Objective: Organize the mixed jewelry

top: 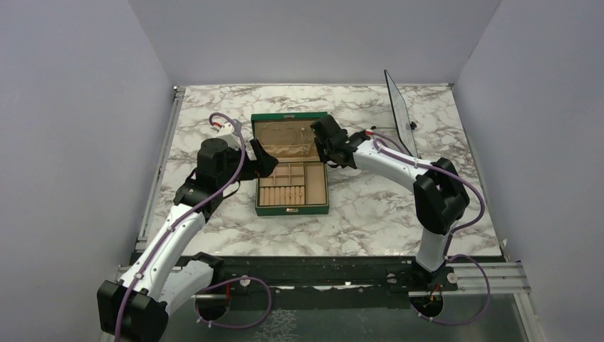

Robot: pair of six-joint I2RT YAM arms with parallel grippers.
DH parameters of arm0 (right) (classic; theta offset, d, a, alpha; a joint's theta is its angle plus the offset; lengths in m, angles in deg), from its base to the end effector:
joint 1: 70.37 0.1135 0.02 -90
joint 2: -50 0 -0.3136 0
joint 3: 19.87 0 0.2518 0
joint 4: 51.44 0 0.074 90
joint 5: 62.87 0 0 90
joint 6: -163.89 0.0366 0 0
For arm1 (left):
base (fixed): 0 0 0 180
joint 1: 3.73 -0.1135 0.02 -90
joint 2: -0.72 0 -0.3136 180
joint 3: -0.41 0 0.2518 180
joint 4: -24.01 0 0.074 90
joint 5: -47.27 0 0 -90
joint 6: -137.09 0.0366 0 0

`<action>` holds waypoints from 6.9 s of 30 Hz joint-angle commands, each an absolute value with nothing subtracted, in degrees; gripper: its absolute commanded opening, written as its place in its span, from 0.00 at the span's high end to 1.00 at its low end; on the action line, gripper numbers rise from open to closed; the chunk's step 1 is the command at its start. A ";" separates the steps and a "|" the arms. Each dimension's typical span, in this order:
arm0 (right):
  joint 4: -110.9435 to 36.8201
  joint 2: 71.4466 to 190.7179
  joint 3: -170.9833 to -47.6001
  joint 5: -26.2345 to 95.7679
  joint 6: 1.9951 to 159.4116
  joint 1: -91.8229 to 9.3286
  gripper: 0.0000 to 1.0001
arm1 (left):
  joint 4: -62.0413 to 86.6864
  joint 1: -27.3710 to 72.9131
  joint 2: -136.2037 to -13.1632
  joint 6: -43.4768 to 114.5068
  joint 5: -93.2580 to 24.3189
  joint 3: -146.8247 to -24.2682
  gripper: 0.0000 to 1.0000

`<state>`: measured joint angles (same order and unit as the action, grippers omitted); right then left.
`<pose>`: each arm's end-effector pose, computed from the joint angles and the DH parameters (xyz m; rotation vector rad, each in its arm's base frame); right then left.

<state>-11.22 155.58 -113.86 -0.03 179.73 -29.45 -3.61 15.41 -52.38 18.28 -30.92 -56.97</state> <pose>0.3259 0.2604 0.2812 1.4781 1.9445 0.6392 0.1710 -0.0673 0.3396 -0.0337 2.0461 -0.7385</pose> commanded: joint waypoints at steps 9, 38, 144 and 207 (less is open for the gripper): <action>-5.35 158.33 -113.20 1.48 183.49 -29.50 0.63 | 0.45 16.77 -56.77 17.68 -28.61 -59.30 0.12; -18.90 154.99 -99.71 9.99 175.63 -29.57 0.94 | 16.03 29.74 -76.60 17.98 -48.59 -65.85 0.24; -36.87 150.02 -93.26 21.24 155.26 -32.64 0.99 | 17.78 30.27 -94.77 23.01 -46.42 -75.43 0.81; -39.28 150.00 -91.40 23.16 156.24 -33.35 0.99 | 16.77 30.37 -83.87 17.48 -43.61 -67.44 0.42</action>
<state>-42.74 150.69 -93.25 19.51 156.43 -33.73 17.33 30.40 -85.84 19.24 -50.83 -68.82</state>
